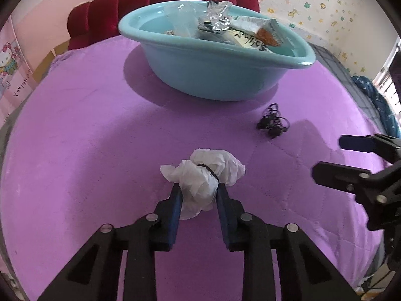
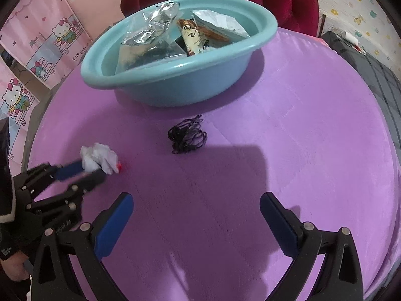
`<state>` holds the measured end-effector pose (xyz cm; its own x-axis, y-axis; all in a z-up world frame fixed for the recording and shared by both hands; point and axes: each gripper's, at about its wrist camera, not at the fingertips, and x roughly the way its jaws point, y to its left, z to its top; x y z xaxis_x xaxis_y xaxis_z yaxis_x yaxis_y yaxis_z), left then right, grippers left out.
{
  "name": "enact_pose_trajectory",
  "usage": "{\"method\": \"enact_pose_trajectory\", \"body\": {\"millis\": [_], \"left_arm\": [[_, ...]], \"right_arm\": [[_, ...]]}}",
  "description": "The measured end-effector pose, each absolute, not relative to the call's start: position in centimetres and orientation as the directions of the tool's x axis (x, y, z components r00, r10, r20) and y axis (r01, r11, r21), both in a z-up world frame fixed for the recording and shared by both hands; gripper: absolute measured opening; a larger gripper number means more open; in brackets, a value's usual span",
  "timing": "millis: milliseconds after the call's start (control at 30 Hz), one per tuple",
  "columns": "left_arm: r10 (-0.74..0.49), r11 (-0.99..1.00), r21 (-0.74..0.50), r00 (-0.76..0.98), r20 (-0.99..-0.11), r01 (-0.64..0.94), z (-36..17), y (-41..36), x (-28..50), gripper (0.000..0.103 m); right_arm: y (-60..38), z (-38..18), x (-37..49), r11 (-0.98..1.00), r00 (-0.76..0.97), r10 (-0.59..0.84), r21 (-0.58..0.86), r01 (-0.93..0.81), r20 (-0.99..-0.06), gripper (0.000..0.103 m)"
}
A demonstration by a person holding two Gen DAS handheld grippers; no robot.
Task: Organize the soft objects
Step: 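Grasp the white tissue with the left tool while the right tool grasps the black cable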
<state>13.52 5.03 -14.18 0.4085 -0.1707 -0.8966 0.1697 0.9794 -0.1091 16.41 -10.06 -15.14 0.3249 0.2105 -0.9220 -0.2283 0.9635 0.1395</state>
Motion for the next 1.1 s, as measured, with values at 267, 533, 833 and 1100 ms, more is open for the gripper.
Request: {"method": "enact_pose_trajectory", "body": {"millis": [267, 533, 833, 1100], "left_arm": [[-0.164, 0.983, -0.111, 0.429, -0.888, 0.147, -13.1, 5.7, 12.5, 0.015], [-0.108, 0.994, -0.088, 0.453, -0.885, 0.066, -12.9, 6.2, 11.8, 0.016], [-0.087, 0.996, -0.088, 0.473, -0.876, 0.021, -12.6, 6.6, 11.5, 0.016], [-0.096, 0.995, -0.097, 0.474, -0.875, 0.021, -12.7, 6.5, 11.6, 0.016]], "right_arm": [[-9.5, -15.7, 17.8, 0.954, 0.308, 0.224, 0.144, -0.262, -0.925, 0.103], [-8.2, -16.5, 19.3, 0.945, 0.310, 0.230, 0.136, -0.297, -0.922, 0.103], [-6.6, -17.4, 22.1, 0.940, 0.346, 0.216, 0.099, -0.327, -0.913, 0.089], [-5.6, -18.0, 22.8, 0.932, 0.346, 0.222, 0.094, -0.349, -0.912, 0.038]]}}
